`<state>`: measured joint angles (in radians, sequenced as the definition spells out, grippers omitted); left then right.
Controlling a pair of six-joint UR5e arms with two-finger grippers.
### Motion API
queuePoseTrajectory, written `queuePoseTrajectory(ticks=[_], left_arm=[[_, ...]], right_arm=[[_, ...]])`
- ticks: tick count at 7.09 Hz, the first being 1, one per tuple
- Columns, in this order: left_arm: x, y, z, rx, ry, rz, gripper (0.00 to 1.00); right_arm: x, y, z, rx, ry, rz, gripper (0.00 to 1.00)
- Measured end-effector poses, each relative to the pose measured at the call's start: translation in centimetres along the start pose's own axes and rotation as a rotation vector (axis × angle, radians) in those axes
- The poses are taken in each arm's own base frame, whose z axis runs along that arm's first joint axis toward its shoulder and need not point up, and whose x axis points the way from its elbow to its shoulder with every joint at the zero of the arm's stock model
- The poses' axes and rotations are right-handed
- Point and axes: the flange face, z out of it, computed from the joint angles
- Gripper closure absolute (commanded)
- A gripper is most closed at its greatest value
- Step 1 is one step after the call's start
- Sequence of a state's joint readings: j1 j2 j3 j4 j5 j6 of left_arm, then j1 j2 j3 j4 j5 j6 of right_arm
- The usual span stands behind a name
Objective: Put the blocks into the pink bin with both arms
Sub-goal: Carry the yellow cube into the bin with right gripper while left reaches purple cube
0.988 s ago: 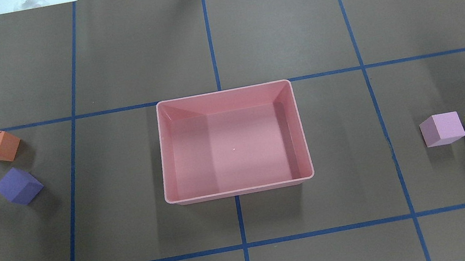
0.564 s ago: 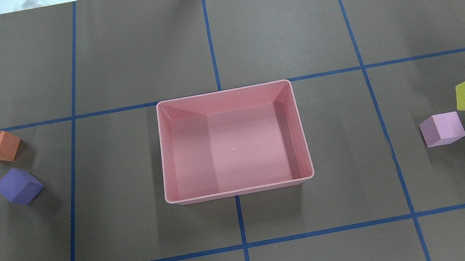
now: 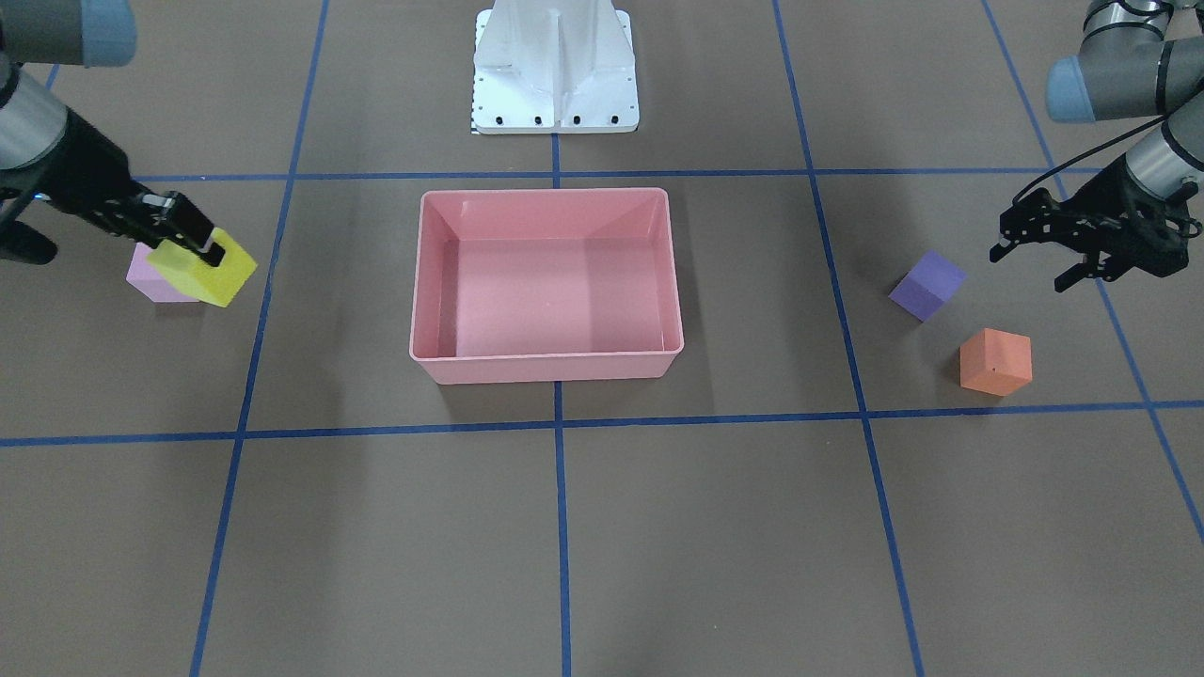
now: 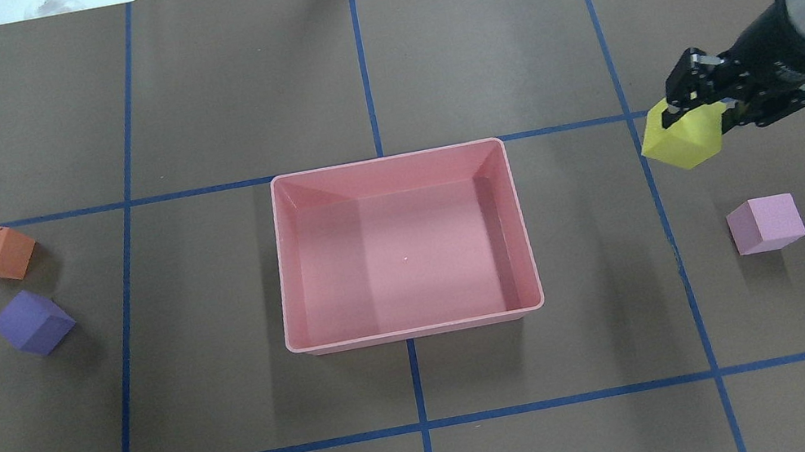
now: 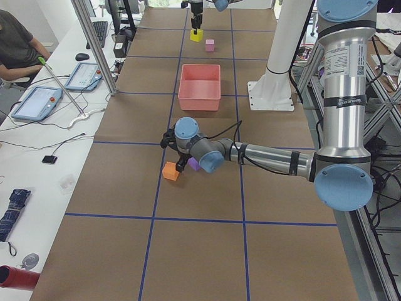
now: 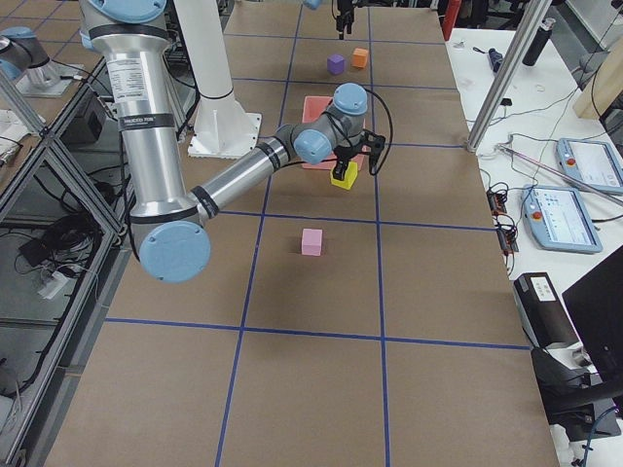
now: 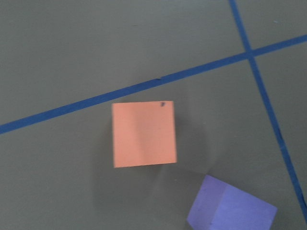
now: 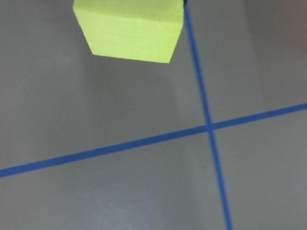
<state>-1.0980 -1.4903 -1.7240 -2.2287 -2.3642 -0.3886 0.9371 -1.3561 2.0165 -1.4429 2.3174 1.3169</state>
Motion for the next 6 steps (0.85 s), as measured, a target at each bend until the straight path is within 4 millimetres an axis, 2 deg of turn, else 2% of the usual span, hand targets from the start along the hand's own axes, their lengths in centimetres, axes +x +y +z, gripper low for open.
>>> queuePoseTrajectory(ticks=[2,3,4,5,6], left_arm=[[1.5,0.3,0.8,0.007,0.027,0.083,0.01],[2.2,0.2,1.0,0.008,0.035,0.129,0.01],[3.0,0.2,1.3,0.005,0.044,0.174,0.01],[3.9,0.3,2.1,-0.003,0.045,0.219,0.01],[4.7,0.4,3.2,-0.009,0.028,0.272,0.01]], right_arm=[[-9.3,5.4,2.6,-0.023,-0.009,0.05,1.0],[-12.8,7.7,4.4,-0.008,0.002,0.053,1.0],[-15.3,9.7,6.4,0.006,0.014,0.064,1.0],[-16.7,11.2,8.0,0.012,0.023,0.07,1.0],[-17.3,12.4,9.3,0.02,0.033,0.066,0.75]])
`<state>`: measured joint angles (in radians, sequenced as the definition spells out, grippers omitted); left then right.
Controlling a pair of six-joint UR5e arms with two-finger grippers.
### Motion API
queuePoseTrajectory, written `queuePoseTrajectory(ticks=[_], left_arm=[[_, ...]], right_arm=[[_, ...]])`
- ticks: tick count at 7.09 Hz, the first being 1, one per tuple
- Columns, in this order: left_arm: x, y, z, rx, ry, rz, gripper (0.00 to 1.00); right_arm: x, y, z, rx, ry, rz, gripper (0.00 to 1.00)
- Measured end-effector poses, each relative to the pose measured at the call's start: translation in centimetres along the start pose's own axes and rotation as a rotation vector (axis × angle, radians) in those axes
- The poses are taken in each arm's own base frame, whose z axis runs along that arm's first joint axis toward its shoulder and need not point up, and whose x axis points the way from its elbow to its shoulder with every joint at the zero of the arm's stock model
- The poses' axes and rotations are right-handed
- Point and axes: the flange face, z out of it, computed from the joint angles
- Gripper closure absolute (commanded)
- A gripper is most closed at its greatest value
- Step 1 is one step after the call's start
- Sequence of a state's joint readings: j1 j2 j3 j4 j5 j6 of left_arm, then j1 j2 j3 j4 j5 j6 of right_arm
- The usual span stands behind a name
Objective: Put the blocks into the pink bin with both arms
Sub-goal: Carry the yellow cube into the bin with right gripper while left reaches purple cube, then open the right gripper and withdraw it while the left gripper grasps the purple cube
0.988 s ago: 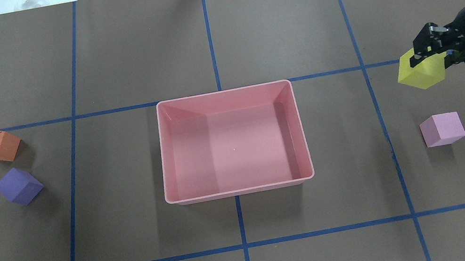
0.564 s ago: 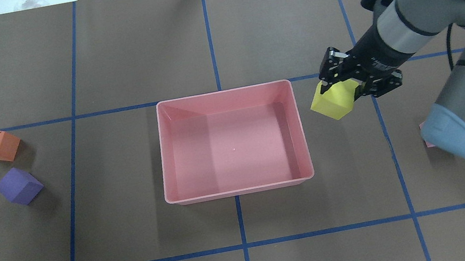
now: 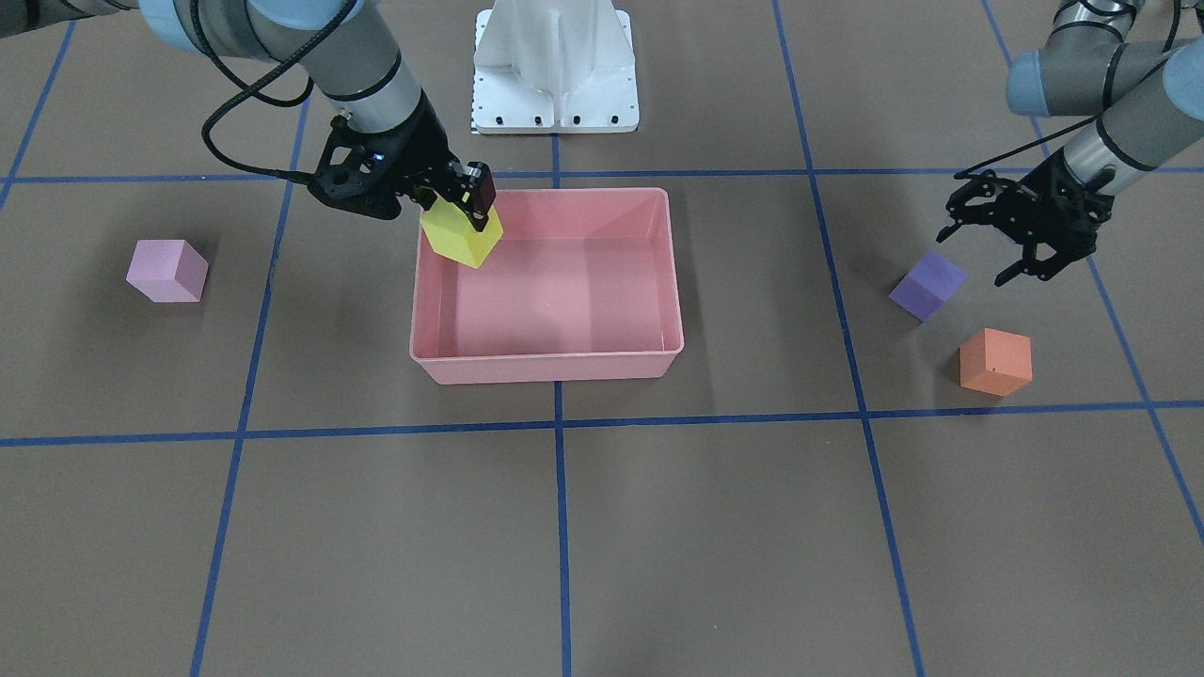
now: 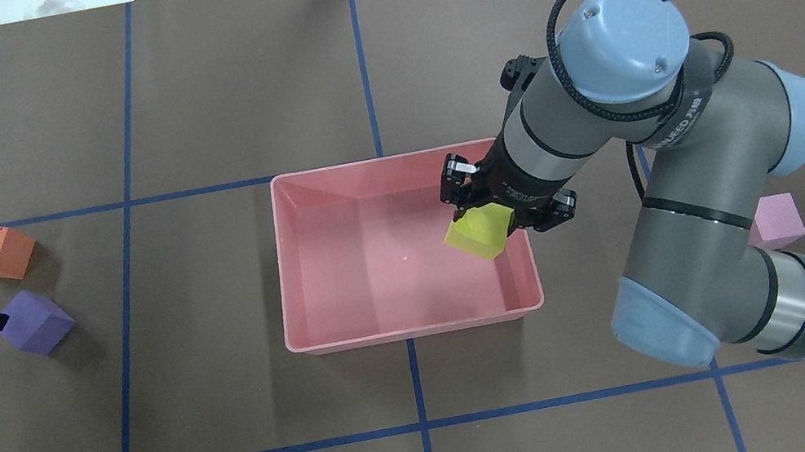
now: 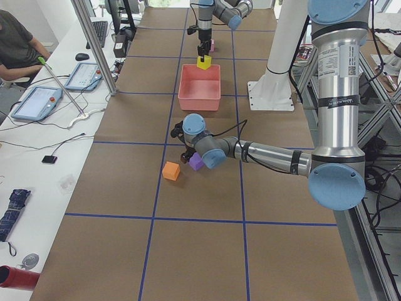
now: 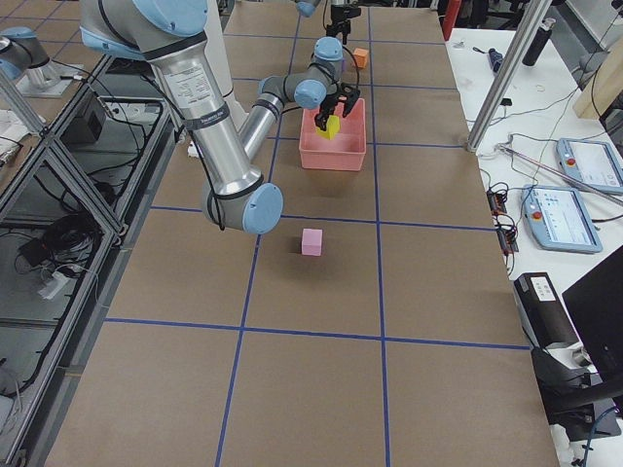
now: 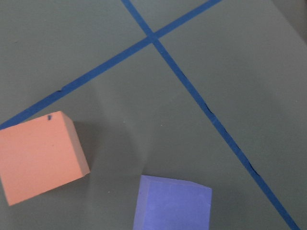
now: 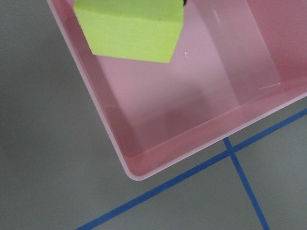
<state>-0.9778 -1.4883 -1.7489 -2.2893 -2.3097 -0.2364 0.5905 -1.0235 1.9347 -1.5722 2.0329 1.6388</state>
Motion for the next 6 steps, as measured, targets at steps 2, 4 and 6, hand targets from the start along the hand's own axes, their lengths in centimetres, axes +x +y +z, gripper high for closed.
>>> queuePoseTrajectory(ticks=[2,4,6], left_arm=[[0.6,0.0,1.8,-0.011,-0.052,0.083,0.01],[1.0,0.1,3.0,-0.023,-0.08,0.109,0.01],[1.6,0.3,4.1,-0.041,-0.073,0.117,0.01]], right_arm=[[-0.4,1.0,2.2,0.015,0.026,-0.007,0.0],[-0.4,1.4,3.3,0.031,0.038,-0.016,0.0],[0.0,1.2,3.1,0.035,0.037,-0.023,0.0]])
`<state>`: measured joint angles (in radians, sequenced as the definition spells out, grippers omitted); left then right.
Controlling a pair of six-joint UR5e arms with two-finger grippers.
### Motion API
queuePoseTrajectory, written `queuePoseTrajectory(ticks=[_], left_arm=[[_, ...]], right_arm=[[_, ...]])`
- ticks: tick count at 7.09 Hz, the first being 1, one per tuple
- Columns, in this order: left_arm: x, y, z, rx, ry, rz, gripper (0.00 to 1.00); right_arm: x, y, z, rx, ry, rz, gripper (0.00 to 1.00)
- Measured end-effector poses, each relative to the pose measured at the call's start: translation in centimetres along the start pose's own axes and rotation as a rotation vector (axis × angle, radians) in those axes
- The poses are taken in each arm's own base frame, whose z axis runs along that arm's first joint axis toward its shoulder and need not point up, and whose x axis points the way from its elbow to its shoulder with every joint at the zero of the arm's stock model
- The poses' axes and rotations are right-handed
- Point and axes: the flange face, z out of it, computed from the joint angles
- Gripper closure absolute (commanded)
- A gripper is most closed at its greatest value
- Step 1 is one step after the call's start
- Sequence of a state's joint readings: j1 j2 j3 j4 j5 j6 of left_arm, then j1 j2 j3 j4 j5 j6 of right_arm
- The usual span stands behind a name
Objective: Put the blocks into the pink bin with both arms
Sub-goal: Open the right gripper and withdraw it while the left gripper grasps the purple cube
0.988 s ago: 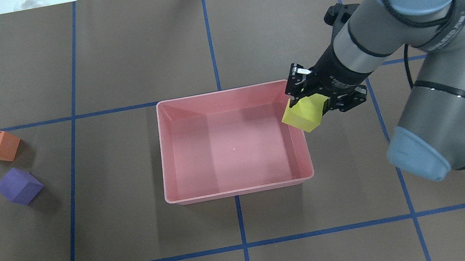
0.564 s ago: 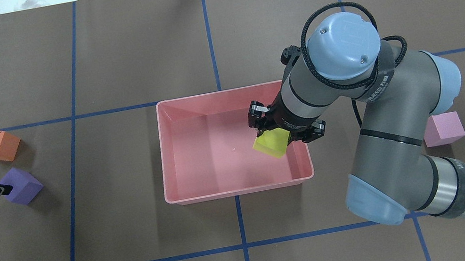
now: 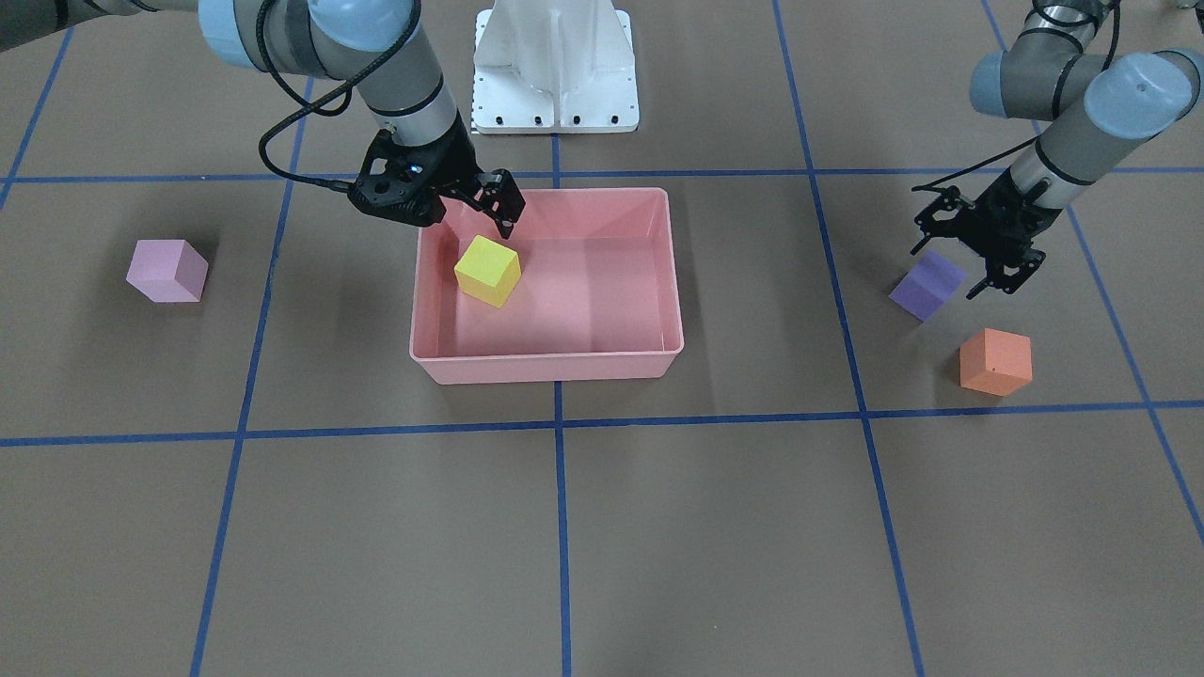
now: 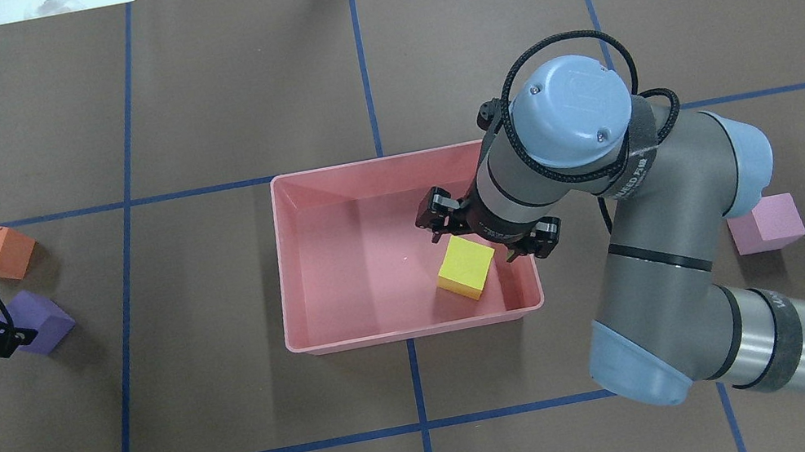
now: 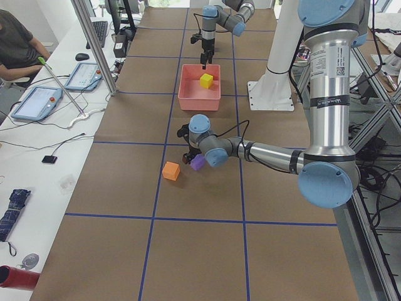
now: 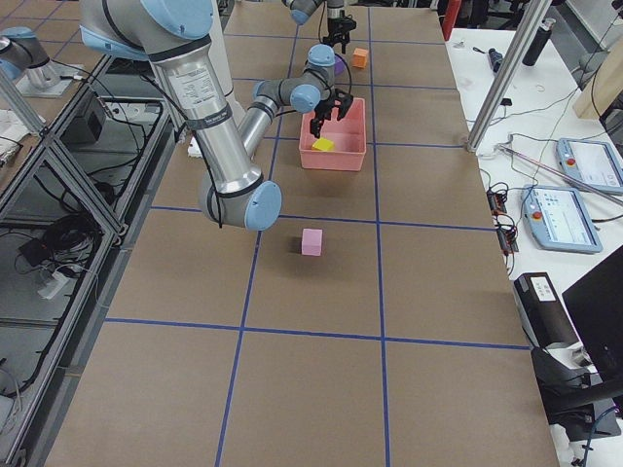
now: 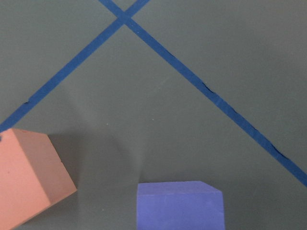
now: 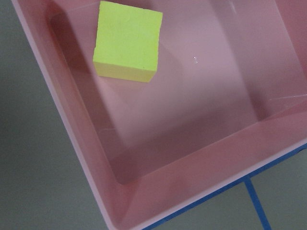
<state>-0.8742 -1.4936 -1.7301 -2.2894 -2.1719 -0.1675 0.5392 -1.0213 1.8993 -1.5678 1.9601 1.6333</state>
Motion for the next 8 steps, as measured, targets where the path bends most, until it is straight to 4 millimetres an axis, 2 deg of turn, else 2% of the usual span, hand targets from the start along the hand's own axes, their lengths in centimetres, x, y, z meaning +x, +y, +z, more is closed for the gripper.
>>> queuePoseTrajectory(ticks=[2,3,5,7,8], left_arm=[[-0.1,-0.1,1.0,-0.013,0.003,-0.002,0.01],[-0.4,-0.2,1.5,-0.018,0.002,-0.004,0.19],[-0.7,-0.2,2.0,-0.026,0.001,-0.009,1.0],[-0.1,-0.5,0.9,-0.012,0.019,-0.037,1.0],[1.1,-1.7,-0.5,0.009,0.059,-0.083,1.0]], right_arm=[[2.2,-1.7,-1.8,0.013,-0.008,0.015,0.0],[4.0,-3.4,-2.4,0.023,0.002,0.016,0.0],[9.0,-8.0,-3.7,0.025,0.039,-0.043,0.0],[15.2,-12.0,-5.0,0.035,0.087,-0.109,0.0],[18.6,-13.8,-5.6,0.037,0.116,-0.152,0.0]])
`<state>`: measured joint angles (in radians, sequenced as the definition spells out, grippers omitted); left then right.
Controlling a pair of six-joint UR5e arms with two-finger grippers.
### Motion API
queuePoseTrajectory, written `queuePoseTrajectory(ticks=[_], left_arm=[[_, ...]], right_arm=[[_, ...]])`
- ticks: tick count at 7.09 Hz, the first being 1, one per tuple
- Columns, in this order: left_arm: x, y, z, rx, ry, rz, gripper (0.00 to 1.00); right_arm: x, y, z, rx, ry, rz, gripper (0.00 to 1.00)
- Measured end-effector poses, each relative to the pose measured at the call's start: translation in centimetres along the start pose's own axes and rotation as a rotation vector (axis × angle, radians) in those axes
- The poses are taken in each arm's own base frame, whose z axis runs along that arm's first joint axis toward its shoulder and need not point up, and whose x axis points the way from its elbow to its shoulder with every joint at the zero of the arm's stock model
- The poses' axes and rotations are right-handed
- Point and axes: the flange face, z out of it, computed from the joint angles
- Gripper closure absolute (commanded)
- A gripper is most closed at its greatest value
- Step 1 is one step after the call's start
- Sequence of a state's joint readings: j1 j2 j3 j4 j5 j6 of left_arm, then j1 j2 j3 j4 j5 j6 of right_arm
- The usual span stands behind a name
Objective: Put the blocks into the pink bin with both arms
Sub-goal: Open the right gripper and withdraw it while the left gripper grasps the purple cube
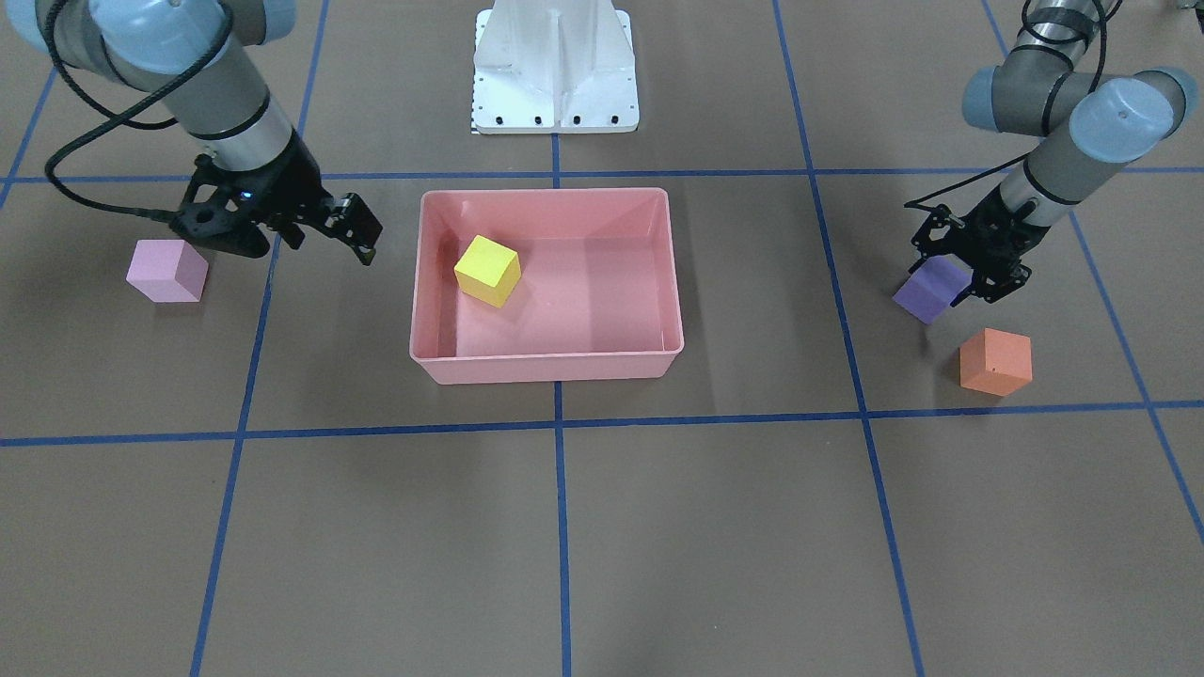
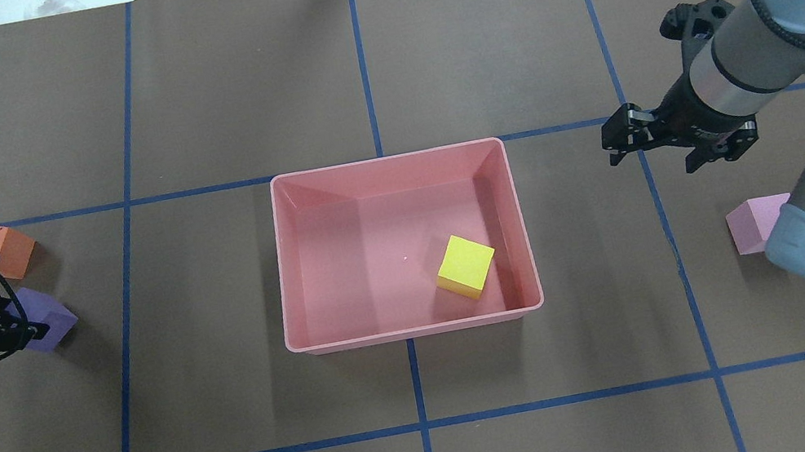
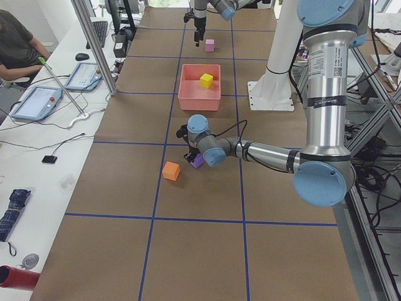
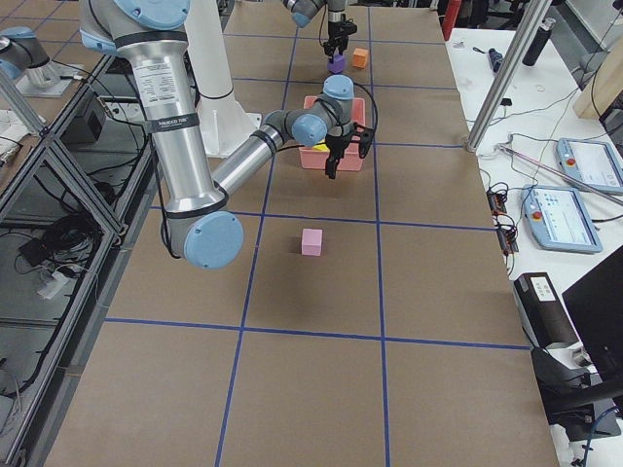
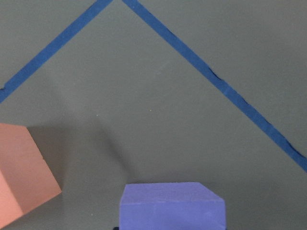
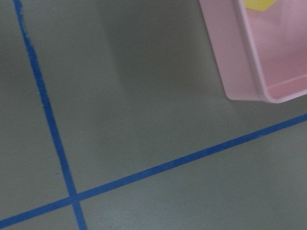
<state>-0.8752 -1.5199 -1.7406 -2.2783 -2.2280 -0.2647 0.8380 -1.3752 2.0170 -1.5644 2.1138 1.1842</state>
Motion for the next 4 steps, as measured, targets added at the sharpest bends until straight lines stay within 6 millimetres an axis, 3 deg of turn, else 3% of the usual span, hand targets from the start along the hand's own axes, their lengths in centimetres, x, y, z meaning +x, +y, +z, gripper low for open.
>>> queuePoseTrajectory(ticks=[2,4], left_arm=[[5.0,-4.9,-4.2,0.082,0.099,-0.215,1.0],[11.2,-13.2,-7.6,0.17,0.206,-0.409,1.0]], right_arm=[[8.7,-1.7,0.4,-0.007,0.047,-0.114,0.0],[18.1,-1.5,3.2,0.002,0.06,-0.225,0.0]])
